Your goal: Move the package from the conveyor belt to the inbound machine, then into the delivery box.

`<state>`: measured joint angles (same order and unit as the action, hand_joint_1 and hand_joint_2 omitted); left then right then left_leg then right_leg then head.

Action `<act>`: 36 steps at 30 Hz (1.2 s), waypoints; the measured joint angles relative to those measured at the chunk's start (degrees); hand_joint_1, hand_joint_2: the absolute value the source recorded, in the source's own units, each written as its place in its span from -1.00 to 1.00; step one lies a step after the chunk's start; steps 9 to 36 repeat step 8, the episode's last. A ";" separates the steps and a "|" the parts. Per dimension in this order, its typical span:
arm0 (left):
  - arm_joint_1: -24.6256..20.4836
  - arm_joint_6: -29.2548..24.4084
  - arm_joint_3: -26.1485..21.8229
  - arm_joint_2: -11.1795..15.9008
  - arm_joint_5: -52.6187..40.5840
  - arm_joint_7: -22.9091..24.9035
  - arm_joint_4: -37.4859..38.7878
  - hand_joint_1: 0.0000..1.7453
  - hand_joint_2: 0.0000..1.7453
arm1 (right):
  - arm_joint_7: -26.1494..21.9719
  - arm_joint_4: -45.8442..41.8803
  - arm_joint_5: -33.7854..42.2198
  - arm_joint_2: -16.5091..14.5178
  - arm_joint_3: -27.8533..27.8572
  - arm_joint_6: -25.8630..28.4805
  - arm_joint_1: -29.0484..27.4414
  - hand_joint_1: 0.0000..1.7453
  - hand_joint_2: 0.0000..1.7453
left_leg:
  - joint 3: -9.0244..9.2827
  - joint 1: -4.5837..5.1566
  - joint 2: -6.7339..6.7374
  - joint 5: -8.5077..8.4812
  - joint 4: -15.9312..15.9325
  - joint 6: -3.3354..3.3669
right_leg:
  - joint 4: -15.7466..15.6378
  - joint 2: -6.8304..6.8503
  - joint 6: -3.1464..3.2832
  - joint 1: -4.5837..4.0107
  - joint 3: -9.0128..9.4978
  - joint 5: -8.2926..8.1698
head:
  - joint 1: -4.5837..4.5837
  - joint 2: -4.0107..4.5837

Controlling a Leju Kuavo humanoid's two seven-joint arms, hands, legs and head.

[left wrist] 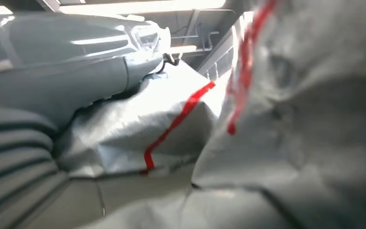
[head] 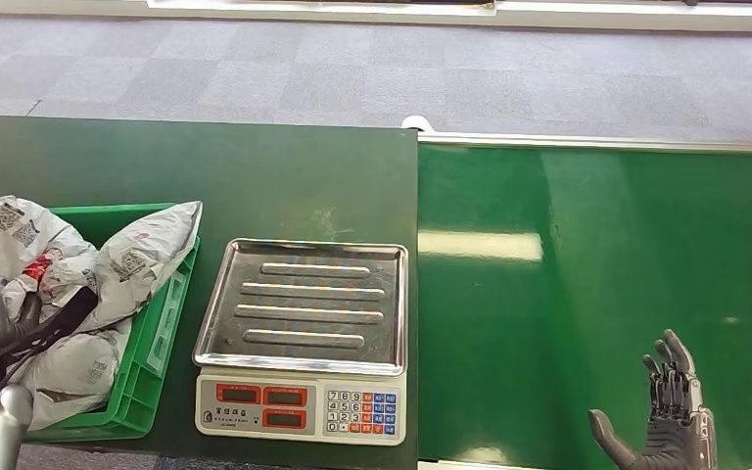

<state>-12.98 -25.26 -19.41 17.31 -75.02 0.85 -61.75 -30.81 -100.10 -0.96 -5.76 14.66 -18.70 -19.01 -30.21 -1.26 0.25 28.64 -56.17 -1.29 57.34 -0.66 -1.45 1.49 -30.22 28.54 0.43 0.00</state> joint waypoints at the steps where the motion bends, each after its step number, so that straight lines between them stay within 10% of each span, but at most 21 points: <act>1: -0.12 -1.87 0.12 -0.26 3.69 -2.45 0.05 -1.00 1.00 | 0.08 0.00 0.06 -0.05 -0.01 0.30 0.03 -1.00 1.00 | 0.00 0.00 0.00 -0.01 -0.01 0.00 | 0.00 0.01 0.00 0.00 -0.02 0.00 | 0.01 0.00; 8: 0.85 -14.75 -2.05 -10.56 23.45 -42.77 -18.41 -1.00 1.00 | 0.09 0.58 1.89 0.05 -1.18 4.48 0.99 -1.00 1.00 | -0.21 0.09 -0.33 -0.08 -0.10 0.09 | -0.02 0.37 -0.04 0.10 0.04 -0.03 | -0.05 0.00; 36: 0.85 -14.75 -2.05 -10.56 23.45 -42.77 -18.41 -1.00 1.00 | 0.09 0.58 1.89 0.05 -1.18 4.48 0.99 -1.00 1.00 | -0.21 0.09 -0.33 -0.08 -0.10 0.09 | -0.02 0.37 -0.04 0.10 0.04 -0.03 | -0.05 0.00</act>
